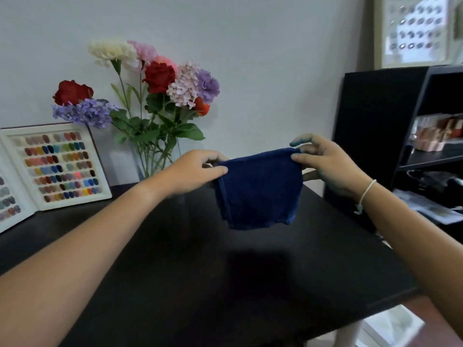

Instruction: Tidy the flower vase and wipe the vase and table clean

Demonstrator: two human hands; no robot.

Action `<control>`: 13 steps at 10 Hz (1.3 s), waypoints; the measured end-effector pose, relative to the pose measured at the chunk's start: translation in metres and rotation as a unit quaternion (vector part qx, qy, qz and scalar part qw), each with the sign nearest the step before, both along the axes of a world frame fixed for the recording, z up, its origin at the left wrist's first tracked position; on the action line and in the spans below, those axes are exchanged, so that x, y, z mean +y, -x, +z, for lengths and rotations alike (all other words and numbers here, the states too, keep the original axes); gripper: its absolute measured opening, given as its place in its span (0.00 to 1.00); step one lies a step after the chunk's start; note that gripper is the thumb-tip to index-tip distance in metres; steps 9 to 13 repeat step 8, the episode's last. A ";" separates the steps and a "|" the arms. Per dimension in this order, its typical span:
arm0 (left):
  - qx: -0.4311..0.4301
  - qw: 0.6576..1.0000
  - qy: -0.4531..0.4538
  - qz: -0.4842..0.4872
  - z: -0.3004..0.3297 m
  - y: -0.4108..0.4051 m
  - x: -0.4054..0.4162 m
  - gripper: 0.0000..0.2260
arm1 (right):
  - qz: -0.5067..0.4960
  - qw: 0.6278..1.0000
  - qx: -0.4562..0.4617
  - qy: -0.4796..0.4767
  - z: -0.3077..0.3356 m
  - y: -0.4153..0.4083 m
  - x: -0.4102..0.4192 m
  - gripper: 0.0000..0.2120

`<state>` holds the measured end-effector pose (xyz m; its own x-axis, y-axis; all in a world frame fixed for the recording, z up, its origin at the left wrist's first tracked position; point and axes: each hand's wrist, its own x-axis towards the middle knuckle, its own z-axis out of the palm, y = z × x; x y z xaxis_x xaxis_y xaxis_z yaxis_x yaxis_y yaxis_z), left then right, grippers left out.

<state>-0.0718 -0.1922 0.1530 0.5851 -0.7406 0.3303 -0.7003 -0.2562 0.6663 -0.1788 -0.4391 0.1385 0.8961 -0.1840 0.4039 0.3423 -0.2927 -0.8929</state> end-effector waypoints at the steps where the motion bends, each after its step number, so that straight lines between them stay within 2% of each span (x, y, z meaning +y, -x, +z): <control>1: 0.121 0.991 0.041 -0.048 -0.006 0.018 -0.020 0.08 | -0.016 1.000 -0.005 -0.008 0.003 0.027 -0.020 0.10; 2: 0.246 0.958 0.088 -0.114 -0.019 0.029 -0.039 0.07 | -0.002 0.999 -0.007 -0.032 0.008 0.051 -0.042 0.08; 3: 0.315 0.938 0.078 -0.121 -0.047 0.039 -0.057 0.07 | 0.020 0.997 0.068 -0.037 0.001 0.065 -0.061 0.06; 4: 0.358 0.930 0.039 -0.075 -0.084 0.044 -0.073 0.06 | -0.016 0.983 0.181 0.005 -0.033 0.058 -0.075 0.06; 5: 0.361 0.932 0.033 -0.006 -0.110 0.040 -0.086 0.05 | -0.063 0.968 0.242 0.038 -0.068 0.044 -0.078 0.05; 8: 0.238 0.966 -0.022 0.096 -0.128 0.023 -0.094 0.03 | -0.144 0.947 0.252 0.137 -0.096 0.010 -0.084 0.05; 13: 0.238 0.966 -0.022 0.096 -0.128 0.023 -0.094 0.03 | -0.144 0.947 0.252 0.137 -0.096 0.010 -0.084 0.05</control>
